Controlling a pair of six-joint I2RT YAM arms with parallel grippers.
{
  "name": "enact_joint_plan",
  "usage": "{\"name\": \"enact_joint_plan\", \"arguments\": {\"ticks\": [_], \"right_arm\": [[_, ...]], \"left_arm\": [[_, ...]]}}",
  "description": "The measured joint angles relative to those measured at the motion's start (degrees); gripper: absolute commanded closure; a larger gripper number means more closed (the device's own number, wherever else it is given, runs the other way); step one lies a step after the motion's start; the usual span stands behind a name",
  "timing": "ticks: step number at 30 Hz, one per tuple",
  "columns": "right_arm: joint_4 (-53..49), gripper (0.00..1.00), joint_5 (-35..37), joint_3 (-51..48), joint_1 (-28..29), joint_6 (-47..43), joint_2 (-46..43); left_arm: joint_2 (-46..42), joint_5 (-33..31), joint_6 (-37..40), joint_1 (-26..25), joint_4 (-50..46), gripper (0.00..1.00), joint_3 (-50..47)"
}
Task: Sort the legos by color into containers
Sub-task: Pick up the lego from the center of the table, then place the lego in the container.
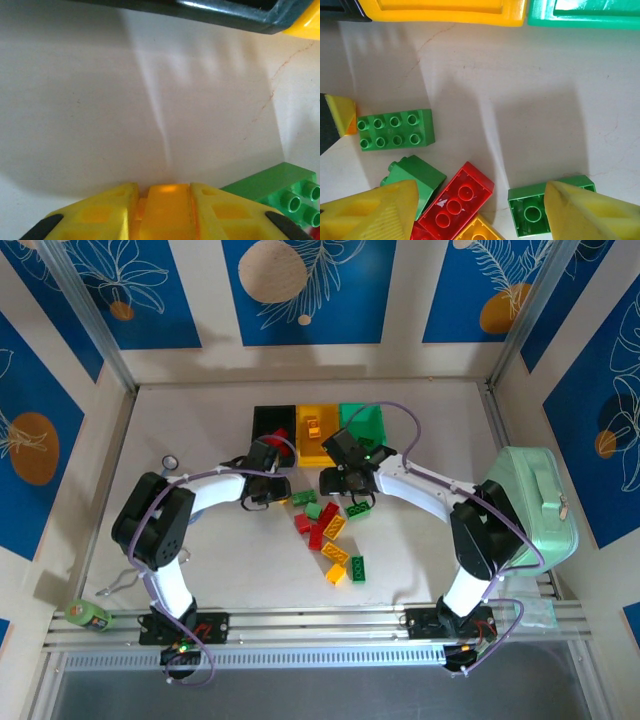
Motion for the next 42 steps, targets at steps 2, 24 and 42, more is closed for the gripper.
{"name": "enact_joint_plan", "arguments": {"ticks": [2,24,42], "right_arm": [[0.0,0.32,0.0,-0.1,0.0,0.0,-0.4],[-0.2,0.32,0.7,-10.9,-1.5,2.3,-10.6],[-0.2,0.32,0.7,-16.7,-1.9,4.4,-16.2]], "left_arm": [[0.0,0.0,0.0,-0.1,-0.3,0.72,0.0],[2.7,-2.1,4.0,-0.3,-10.5,0.75,25.8],[19.6,-2.2,9.3,-0.3,-20.5,0.49,49.5]]}}
